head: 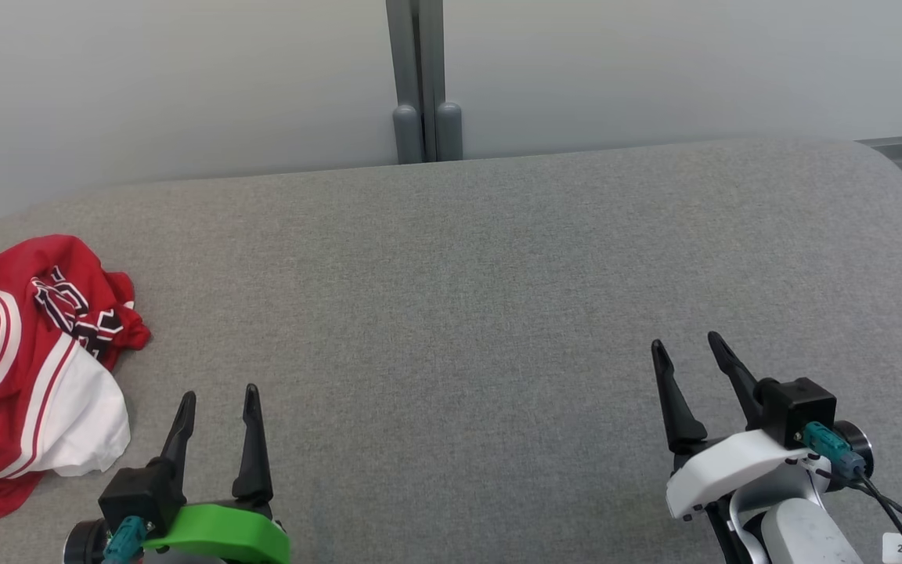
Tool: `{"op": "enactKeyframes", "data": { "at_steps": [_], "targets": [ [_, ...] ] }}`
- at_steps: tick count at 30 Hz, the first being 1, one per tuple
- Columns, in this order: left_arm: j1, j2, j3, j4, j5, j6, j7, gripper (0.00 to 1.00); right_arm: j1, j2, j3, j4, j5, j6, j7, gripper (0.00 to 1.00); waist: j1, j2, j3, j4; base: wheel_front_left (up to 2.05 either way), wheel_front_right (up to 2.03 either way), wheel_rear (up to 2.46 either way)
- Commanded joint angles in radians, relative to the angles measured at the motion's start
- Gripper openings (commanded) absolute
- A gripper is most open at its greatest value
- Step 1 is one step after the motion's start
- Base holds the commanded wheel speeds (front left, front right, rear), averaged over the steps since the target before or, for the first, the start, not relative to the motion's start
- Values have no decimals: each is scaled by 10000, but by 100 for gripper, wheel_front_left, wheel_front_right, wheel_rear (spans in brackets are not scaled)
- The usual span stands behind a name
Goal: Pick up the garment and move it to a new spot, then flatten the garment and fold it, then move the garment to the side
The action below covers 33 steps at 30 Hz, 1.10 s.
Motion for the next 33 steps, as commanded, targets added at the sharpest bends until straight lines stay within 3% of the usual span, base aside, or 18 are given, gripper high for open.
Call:
{"op": "enactKeyframes", "data": {
  "at_steps": [1, 16, 28, 33],
  "targets": [
    [4, 67, -29, 10, 168, 35, -83, 100, -130, -45, 32, -66, -238, 0, -92, 100, 0, 0, -1, -4, 0, 0, 0],
    [46, 75, -186, 61, 1016, 168, -334, 100, -64, -50, 171, -113, -1152, 1, -293, 100, 0, 0, 4, -19, 0, 0, 0],
    [20, 75, -201, 97, 843, 204, -328, 100, -16, -50, 160, -75, -1033, 1, -316, 100, 0, 0, -4, 43, 0, 0, 0],
    [-73, 72, -185, 118, 715, 239, -325, 100, -1, -47, 113, -53, -1023, 1, -352, 100, 0, 0, -9, 383, 0, 0, 0]
  ]
}}
